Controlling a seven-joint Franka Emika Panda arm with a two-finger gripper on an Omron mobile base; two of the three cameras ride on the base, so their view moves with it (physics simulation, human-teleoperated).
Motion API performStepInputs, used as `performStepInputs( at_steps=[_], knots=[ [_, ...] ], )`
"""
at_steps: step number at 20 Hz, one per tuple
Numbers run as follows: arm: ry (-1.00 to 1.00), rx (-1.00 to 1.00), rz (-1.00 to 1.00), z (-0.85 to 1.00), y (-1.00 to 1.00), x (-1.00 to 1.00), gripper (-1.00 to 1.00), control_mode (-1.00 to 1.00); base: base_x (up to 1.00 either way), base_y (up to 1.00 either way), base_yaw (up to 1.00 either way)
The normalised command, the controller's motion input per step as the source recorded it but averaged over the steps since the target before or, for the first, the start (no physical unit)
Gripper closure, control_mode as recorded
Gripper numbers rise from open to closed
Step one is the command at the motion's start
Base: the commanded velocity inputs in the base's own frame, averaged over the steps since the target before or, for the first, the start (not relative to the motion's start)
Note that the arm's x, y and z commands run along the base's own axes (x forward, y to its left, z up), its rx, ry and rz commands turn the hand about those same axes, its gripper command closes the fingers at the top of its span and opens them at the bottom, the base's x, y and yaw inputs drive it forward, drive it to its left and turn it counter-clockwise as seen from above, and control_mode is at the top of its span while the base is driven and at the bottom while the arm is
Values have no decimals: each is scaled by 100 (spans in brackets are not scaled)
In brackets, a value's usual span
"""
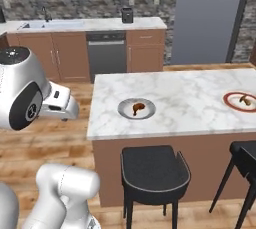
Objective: Transport the chicken drumstick and mushroom to the fridge. Place the chicken drumstick on the rack containing meat and place the mushroom on the rack containing the vegetable, ensuring meats and vegetables are on different racks.
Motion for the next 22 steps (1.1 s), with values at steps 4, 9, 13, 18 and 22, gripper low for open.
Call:
performStepInputs(
  at_steps=[4, 9, 13, 18, 22],
  knots=[
    [0, 0, 0, 0, 0, 0, -100, 100, 100, 27, 0],
    [0, 0, 0, 0, 0, 0, -100, 100, 81, 9, 0],
    [0, 0, 0, 0, 0, 0, -100, 100, 84, 0, -18],
    [0, 0, 0, 0, 0, 0, -100, 100, 77, -2, -49],
    [0, 0, 0, 0, 0, 0, -100, 100, 79, -1, -34]
  ],
)
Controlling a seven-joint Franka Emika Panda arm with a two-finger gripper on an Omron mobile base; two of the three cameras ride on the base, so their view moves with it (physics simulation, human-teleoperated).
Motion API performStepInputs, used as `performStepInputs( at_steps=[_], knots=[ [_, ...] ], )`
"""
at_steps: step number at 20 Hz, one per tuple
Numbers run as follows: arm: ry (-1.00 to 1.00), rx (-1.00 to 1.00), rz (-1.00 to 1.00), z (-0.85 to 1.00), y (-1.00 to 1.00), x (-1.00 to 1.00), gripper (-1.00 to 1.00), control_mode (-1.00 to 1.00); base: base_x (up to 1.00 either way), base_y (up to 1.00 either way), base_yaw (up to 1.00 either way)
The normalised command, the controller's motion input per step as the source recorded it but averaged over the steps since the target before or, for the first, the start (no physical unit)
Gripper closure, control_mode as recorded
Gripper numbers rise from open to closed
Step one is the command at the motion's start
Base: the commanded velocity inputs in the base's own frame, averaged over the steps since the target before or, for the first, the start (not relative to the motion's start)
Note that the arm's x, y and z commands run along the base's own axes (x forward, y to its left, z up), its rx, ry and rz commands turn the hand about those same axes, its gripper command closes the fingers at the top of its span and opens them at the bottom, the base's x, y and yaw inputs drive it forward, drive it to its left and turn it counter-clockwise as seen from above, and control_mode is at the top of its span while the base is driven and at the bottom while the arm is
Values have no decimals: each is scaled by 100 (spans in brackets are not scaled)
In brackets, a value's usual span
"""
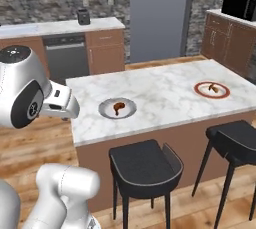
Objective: Transport the chicken drumstick and mushroom to the fridge. Place the chicken drumstick on the rack containing meat and place the mushroom on the rack containing the vegetable, ensuring meats and vegetables are on different racks.
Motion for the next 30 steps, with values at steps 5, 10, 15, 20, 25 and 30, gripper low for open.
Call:
performStepInputs(
  at_steps=[5, 10, 15, 20, 25, 30],
  knots=[
    [0, 0, 0, 0, 0, 0, -100, 100, 50, -15, -13],
    [0, 0, 0, 0, 0, 0, -100, 100, 84, -6, -43],
    [0, 0, 0, 0, 0, 0, -100, 100, 52, 1, -32],
    [0, 0, 0, 0, 0, 0, -100, 100, 52, -1, -5],
    [0, 0, 0, 0, 0, 0, -100, 100, 50, 0, -27],
    [1, 0, 0, -4, 0, 22, -100, -100, 20, 0, -7]
  ],
)
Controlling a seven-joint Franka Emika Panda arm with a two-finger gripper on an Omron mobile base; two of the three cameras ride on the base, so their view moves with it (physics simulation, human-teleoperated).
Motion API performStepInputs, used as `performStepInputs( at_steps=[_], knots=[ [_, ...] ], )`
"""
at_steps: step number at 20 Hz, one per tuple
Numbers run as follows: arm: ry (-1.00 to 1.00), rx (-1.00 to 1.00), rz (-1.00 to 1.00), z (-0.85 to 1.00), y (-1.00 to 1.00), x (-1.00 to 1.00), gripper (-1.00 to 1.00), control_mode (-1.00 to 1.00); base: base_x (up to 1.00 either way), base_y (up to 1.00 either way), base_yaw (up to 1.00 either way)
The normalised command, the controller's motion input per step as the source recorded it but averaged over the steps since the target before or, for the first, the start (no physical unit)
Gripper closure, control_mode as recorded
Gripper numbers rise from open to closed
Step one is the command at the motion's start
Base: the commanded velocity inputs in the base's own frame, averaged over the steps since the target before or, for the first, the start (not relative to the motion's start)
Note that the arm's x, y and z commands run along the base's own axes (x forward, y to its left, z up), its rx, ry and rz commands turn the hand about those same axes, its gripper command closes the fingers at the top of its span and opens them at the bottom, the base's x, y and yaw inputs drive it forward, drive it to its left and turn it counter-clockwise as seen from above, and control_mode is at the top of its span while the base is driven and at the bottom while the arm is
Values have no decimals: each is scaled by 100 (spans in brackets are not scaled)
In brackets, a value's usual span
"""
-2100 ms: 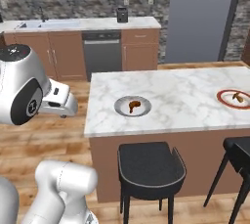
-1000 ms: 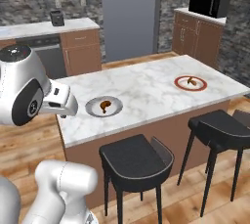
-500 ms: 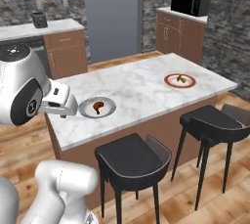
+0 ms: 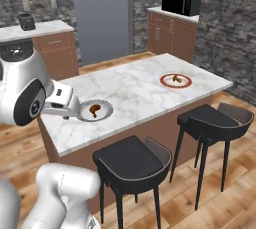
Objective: Transport the chicken drumstick and mushroom to the fridge. Place the chicken drumstick on the rack containing meat and place the mushroom on the rack containing the vegetable, ensuring meats and vegetables are on different racks.
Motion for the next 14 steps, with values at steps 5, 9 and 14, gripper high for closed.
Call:
performStepInputs(
  at_steps=[5, 9, 14],
  knots=[
    [1, -10, 1, -38, 26, 90, -100, -100, 0, 0, 0],
    [2, -12, 4, -45, 28, 87, -100, -100, 0, 0, 0],
    [0, -1, 3, -43, 11, 84, -100, -100, 0, 0, 0]
  ],
)
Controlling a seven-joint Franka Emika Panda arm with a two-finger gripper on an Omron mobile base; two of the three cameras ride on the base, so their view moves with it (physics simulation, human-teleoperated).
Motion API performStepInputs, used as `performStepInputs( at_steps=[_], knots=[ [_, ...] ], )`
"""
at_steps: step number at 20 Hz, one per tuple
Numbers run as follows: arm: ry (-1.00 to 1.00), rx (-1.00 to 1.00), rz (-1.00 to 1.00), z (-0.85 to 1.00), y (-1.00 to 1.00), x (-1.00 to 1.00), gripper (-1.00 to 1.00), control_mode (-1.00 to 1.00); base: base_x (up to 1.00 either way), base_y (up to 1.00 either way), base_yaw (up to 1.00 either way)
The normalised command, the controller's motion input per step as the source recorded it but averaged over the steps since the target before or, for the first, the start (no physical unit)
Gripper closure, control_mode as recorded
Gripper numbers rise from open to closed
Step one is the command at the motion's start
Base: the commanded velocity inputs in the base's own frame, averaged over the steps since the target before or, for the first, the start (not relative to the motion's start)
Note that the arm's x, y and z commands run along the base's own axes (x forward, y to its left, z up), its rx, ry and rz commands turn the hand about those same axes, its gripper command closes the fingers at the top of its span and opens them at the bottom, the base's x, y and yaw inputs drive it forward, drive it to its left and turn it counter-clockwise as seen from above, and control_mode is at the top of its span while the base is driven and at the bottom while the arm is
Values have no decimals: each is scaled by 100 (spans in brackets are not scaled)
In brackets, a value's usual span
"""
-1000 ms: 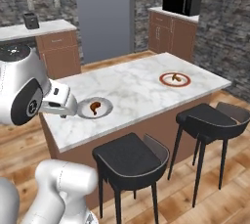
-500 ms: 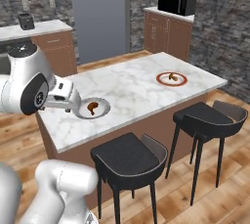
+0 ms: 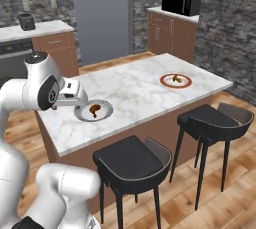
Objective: Transport the chicken drumstick and mushroom to the fridge. Place the chicken drumstick on the rack containing meat and place the mushroom on the rack containing the vegetable, ensuring meats and vegetables are on different racks.
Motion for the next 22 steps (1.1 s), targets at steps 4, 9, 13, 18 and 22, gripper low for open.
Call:
performStepInputs(
  at_steps=[4, 9, 13, 18, 22],
  knots=[
    [0, 3, 2, -34, 0, 77, -100, -100, 0, 0, 0],
    [1, 0, 1, -44, 1, 79, -100, -100, 0, 0, 0],
    [5, 0, 0, -48, 19, 74, -100, -100, 0, 0, 0],
    [2, 0, 0, -46, 28, 72, -100, -100, 0, 0, 0],
    [2, 0, 0, -33, 20, 57, -100, -100, 0, 0, 0]
  ],
)
